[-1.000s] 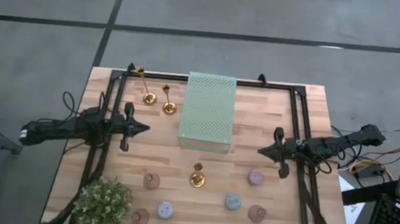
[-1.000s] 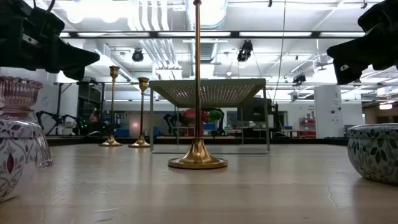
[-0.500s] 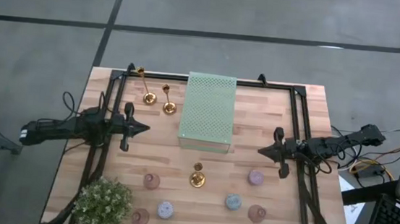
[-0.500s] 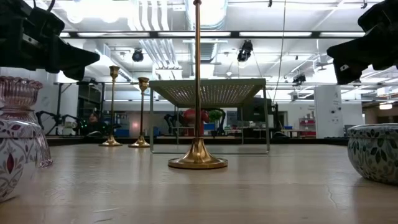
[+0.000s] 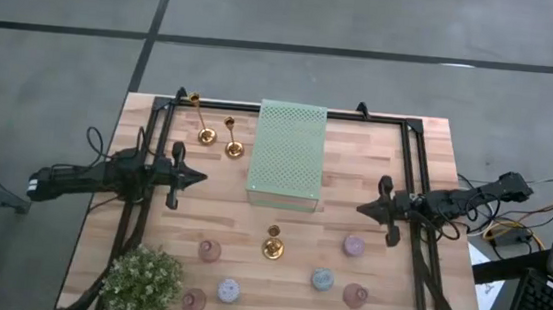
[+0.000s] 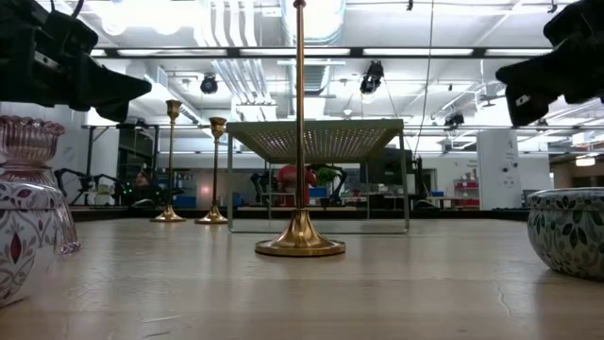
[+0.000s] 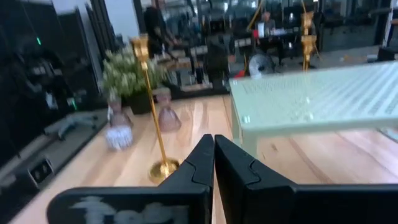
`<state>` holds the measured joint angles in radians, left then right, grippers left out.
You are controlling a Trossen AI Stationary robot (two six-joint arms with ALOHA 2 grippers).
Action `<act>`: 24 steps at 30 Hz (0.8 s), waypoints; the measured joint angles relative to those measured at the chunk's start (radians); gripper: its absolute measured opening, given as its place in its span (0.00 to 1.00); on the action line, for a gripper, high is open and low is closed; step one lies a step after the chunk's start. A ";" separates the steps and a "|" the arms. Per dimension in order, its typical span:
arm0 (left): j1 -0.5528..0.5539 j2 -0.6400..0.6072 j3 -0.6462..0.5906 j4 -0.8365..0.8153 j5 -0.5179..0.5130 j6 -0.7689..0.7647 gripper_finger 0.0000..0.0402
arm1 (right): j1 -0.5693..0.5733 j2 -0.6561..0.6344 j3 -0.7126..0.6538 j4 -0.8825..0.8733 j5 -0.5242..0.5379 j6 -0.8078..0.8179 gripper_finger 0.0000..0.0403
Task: Pick & Place candle stick holders
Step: Put the bottom-right pink glass candle holder on the shelf
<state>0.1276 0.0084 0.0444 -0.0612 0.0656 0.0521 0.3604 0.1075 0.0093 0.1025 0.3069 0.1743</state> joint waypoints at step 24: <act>0.000 0.000 0.000 0.000 0.000 0.000 0.05 | 0.107 0.198 0.031 0.479 -0.443 0.443 0.02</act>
<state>0.1272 0.0086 0.0442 -0.0612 0.0655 0.0521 0.4671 0.3057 0.0402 0.5812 -0.1361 0.6172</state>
